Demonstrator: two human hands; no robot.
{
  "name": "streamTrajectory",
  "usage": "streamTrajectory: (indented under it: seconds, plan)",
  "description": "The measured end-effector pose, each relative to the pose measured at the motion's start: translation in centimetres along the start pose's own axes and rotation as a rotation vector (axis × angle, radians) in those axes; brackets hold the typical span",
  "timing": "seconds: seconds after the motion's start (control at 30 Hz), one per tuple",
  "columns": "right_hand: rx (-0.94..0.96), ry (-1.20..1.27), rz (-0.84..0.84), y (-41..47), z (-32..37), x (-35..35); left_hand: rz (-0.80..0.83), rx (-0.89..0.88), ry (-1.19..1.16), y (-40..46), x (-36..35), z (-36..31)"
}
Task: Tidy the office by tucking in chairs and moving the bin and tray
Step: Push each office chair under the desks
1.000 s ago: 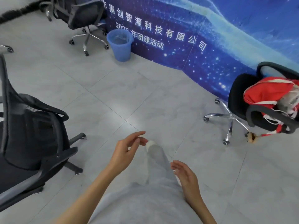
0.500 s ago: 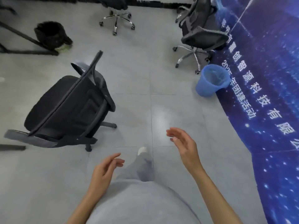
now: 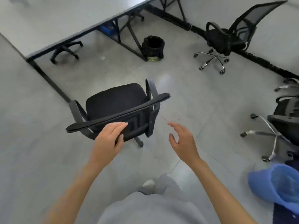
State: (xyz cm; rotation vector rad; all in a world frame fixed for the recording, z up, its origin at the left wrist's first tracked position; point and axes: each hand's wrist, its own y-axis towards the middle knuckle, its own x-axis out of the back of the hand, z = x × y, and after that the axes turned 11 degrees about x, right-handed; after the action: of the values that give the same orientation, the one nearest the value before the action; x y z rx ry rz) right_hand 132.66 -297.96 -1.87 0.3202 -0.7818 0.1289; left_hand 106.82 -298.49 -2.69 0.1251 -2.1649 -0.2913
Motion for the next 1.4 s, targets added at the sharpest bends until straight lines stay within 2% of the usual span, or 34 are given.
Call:
streamTrajectory:
  seconds: [0.07,0.1,0.17,0.23,0.33,0.4,0.57,0.73,0.83,0.97,1.07,1.17,1.27,1.4]
  plan:
    - [0.186,-0.139,0.113,4.5,-1.1,-0.3,-0.058,0.057,0.265,2.0,-0.3,0.5]
    - [0.269,-0.194,0.160,6.6,-1.7,-0.8,-0.022,0.167,0.390,2.9,-0.6,0.9]
    - [0.417,-0.271,0.258,10.3,-2.9,-2.4,0.154,0.470,0.543,4.2,-1.8,1.5]
    - [0.525,-0.307,0.406,13.2,-4.1,-4.0,0.254,0.672,0.598,5.0,-3.3,2.0]
    - [0.610,-0.386,0.603,16.5,-5.4,-5.7,0.154,0.765,0.590,5.9,-4.6,1.8]
    - [0.649,-0.424,0.608,17.8,-6.0,-6.3,0.159,0.799,0.589,6.1,-4.6,1.4]
    - [0.729,-0.391,0.539,19.0,-8.1,-6.6,0.229,0.780,0.606,7.1,-3.6,2.0]
    - [0.832,-0.378,0.499,21.7,-10.9,-5.1,0.327,0.572,0.633,9.2,-3.7,2.5]
    - [0.867,-0.386,0.526,24.5,-12.8,-3.3,0.260,0.551,0.587,9.7,-5.6,2.3]
    - [0.856,-0.407,0.485,28.4,-15.0,-2.2,0.054,0.285,0.573,11.8,-8.8,1.1]
    - [0.819,-0.397,0.456,31.1,-15.6,-2.9,0.001,0.290,0.515,14.1,-9.2,1.4]
    - [0.804,-0.395,0.406,33.2,-16.6,-4.0,0.036,0.323,0.472,17.1,-9.2,3.2]
    - [0.783,-0.409,0.424,37.2,-17.0,-5.2,0.114,0.479,0.350,20.9,-9.2,4.6]
    - [0.751,-0.440,0.440,44.2,-18.2,-6.4,0.131,0.601,0.287,26.6,-9.9,6.6]
